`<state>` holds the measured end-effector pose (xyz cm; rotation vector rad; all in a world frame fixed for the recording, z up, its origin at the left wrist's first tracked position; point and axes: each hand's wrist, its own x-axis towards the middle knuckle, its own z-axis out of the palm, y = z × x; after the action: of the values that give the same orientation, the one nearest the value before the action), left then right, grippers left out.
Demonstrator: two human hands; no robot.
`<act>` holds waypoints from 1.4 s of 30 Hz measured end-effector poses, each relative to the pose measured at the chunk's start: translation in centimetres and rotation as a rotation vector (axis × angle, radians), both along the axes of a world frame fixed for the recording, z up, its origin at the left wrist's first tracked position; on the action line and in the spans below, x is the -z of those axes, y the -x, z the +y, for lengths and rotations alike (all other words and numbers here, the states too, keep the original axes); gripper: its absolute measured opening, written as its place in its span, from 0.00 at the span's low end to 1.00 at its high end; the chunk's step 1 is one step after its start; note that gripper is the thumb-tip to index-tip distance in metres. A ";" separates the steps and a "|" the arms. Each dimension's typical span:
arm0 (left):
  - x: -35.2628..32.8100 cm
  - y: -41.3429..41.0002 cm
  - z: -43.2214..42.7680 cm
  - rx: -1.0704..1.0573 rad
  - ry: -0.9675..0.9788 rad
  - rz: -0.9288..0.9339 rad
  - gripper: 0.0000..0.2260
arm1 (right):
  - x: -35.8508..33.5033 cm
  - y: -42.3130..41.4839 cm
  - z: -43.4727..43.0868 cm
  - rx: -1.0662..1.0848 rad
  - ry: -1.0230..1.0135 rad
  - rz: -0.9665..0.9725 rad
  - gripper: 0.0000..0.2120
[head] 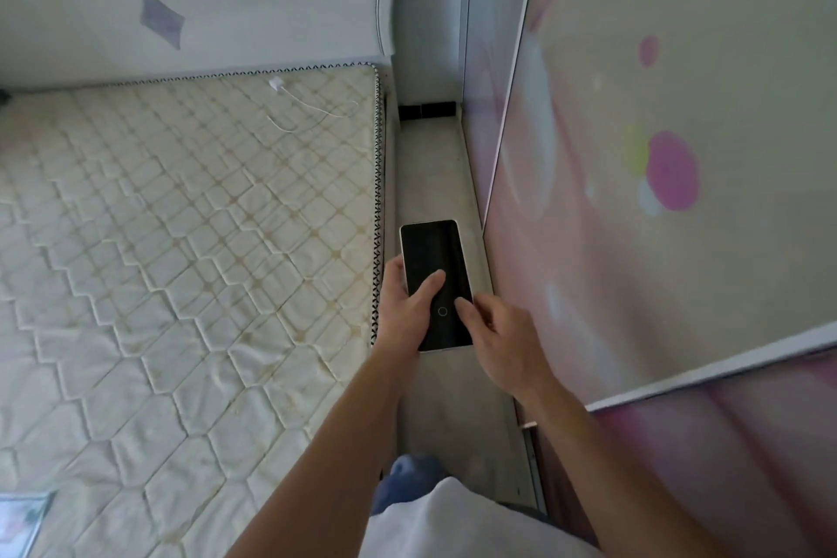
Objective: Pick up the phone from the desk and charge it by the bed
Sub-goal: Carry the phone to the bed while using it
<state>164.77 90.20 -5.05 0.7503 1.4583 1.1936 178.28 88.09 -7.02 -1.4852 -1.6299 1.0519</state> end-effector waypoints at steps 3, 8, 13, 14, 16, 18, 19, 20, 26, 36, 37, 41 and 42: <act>-0.2 0.2 3.2 0.014 0.008 -0.018 0.10 | -0.2 0.1 3.1 0.014 -0.001 0.011 0.17; 0.5 0.5 9.4 0.041 0.027 -0.055 0.14 | 0.6 0.2 9.0 0.034 0.033 0.048 0.18; 1.2 1.4 17.4 0.090 0.026 -0.099 0.11 | 1.1 1.1 16.8 0.085 0.069 0.087 0.18; 1.3 1.7 19.2 0.103 0.027 -0.104 0.11 | 1.2 1.5 18.6 0.099 0.082 0.092 0.18; 1.3 2.6 23.0 0.123 0.024 -0.110 0.10 | 1.4 2.5 22.3 0.114 0.097 0.108 0.18; 1.0 3.8 26.8 0.129 0.013 -0.107 0.10 | 1.2 3.7 26.1 0.112 0.103 0.108 0.21; 0.8 4.4 28.6 0.129 0.011 -0.103 0.11 | 1.0 4.3 27.9 0.111 0.100 0.094 0.22; 0.6 5.1 30.3 0.129 0.013 -0.098 0.11 | 0.8 4.9 29.7 0.115 0.098 0.087 0.21; -0.4 8.7 39.3 0.144 0.033 -0.100 0.14 | -0.3 8.6 38.3 0.127 0.052 0.113 0.29; 0.3 11.3 49.8 0.118 0.029 -0.084 0.11 | 0.3 11.0 49.1 0.101 0.110 0.118 0.17; 0.4 11.5 51.0 0.119 0.028 -0.074 0.12 | 0.3 11.2 50.3 0.095 0.114 0.122 0.18; 1.0 12.1 56.3 0.115 0.044 -0.052 0.14 | 0.8 11.8 55.7 0.067 0.101 0.112 0.17; 1.1 12.2 57.7 0.113 0.048 -0.050 0.14 | 1.1 11.9 57.3 0.058 0.097 0.120 0.16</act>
<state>152.53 147.94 -6.18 0.7548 1.3802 1.0801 166.39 145.36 -8.12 -1.4927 -1.4628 1.1788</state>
